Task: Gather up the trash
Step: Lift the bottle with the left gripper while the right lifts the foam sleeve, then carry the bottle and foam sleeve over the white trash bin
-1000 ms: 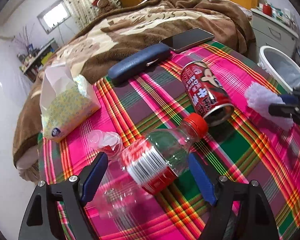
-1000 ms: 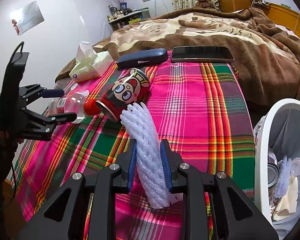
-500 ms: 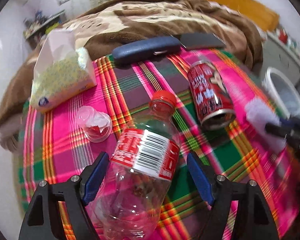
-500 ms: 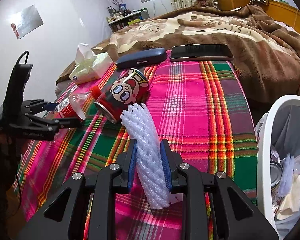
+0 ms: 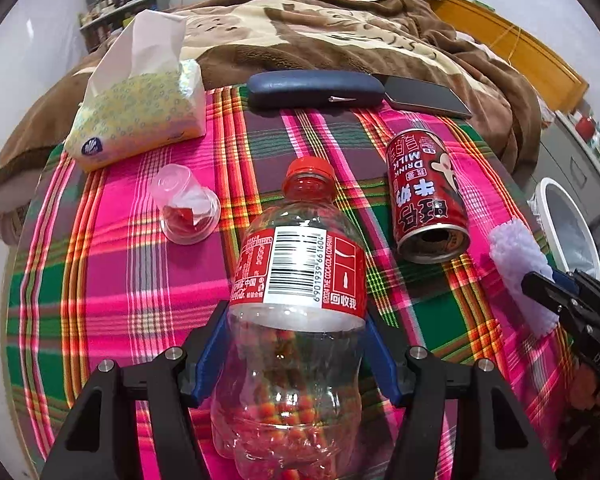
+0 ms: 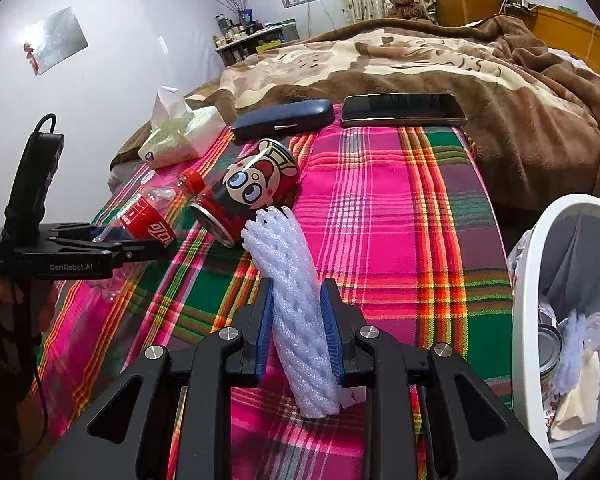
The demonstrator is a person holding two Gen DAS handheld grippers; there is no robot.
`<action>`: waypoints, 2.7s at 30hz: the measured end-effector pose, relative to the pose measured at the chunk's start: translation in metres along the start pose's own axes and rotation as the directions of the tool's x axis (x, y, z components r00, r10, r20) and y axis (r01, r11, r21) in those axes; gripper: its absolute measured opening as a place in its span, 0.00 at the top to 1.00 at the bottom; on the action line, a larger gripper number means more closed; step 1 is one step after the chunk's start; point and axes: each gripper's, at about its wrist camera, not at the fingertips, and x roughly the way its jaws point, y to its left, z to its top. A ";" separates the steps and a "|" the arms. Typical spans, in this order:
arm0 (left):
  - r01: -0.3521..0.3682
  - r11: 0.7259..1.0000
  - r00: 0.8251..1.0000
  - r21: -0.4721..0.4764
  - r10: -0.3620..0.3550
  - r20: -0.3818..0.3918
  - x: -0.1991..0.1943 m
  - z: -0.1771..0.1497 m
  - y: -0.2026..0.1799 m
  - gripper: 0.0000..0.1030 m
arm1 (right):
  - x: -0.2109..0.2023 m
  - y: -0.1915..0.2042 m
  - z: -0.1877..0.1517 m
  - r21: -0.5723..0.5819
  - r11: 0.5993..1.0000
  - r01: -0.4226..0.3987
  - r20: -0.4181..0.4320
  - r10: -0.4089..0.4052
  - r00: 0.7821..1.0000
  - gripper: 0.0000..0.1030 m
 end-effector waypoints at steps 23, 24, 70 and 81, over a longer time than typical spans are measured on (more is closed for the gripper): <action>0.033 0.999 0.986 0.004 -0.033 0.165 -0.067 -0.050 -0.071 0.39 | -0.044 -0.006 -0.009 0.050 0.999 0.008 0.087 -0.013 0.996 0.77; 0.032 0.999 0.985 0.005 -0.032 0.171 -0.070 -0.051 -0.074 0.39 | -0.047 -0.007 -0.009 0.053 0.999 0.013 0.091 -0.018 0.996 0.77; 0.183 0.942 0.956 0.282 -0.237 0.171 -0.039 -0.009 -0.331 0.39 | -0.135 -0.166 -0.041 0.362 0.884 0.296 0.107 -0.355 0.929 0.77; 0.197 0.941 0.956 0.276 -0.247 0.157 -0.016 0.004 -0.349 0.39 | -0.129 -0.174 -0.041 0.324 0.888 0.326 0.082 -0.369 0.926 0.74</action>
